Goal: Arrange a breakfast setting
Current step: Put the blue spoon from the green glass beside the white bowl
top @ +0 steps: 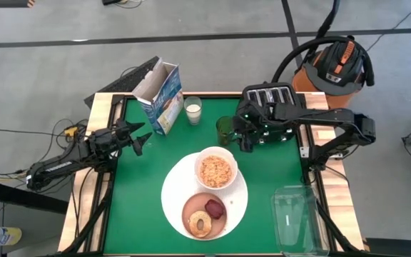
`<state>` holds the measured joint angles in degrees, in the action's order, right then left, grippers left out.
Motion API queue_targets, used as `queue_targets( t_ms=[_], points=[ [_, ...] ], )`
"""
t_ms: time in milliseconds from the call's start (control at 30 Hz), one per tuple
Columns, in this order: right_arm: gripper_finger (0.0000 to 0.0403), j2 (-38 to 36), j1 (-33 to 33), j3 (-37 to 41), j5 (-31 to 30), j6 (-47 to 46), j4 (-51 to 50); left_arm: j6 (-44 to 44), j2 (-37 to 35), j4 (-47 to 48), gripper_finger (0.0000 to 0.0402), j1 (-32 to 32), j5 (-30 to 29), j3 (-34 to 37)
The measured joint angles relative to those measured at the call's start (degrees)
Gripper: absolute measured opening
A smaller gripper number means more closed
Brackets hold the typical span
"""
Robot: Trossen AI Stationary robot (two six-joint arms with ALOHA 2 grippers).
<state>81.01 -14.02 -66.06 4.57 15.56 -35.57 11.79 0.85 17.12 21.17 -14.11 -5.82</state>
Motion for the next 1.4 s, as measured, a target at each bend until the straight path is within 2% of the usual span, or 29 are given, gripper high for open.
queue_targets(
  t_ms=[700,833,1133,1400],
  points=[
    [0.0284,-1.55,-0.26,-0.04,0.36,-0.68,-0.16,0.00,0.00,0.00,0.0288,0.01,0.01,0.00],
    [0.0261,-1.55,-0.26,-0.04,0.36,-0.66,0.02,0.02,0.01,0.00,0.0288,0.02,0.01,0.00],
    [0.0177,-1.55,-0.28,-0.04,0.35,-0.66,0.04,0.00,0.02,0.00,0.0288,0.00,0.01,0.00],
    [0.0131,-1.57,-0.33,-0.04,0.27,-0.64,0.77,0.00,0.01,0.00,0.0288,0.00,-0.01,0.00]
  ],
)
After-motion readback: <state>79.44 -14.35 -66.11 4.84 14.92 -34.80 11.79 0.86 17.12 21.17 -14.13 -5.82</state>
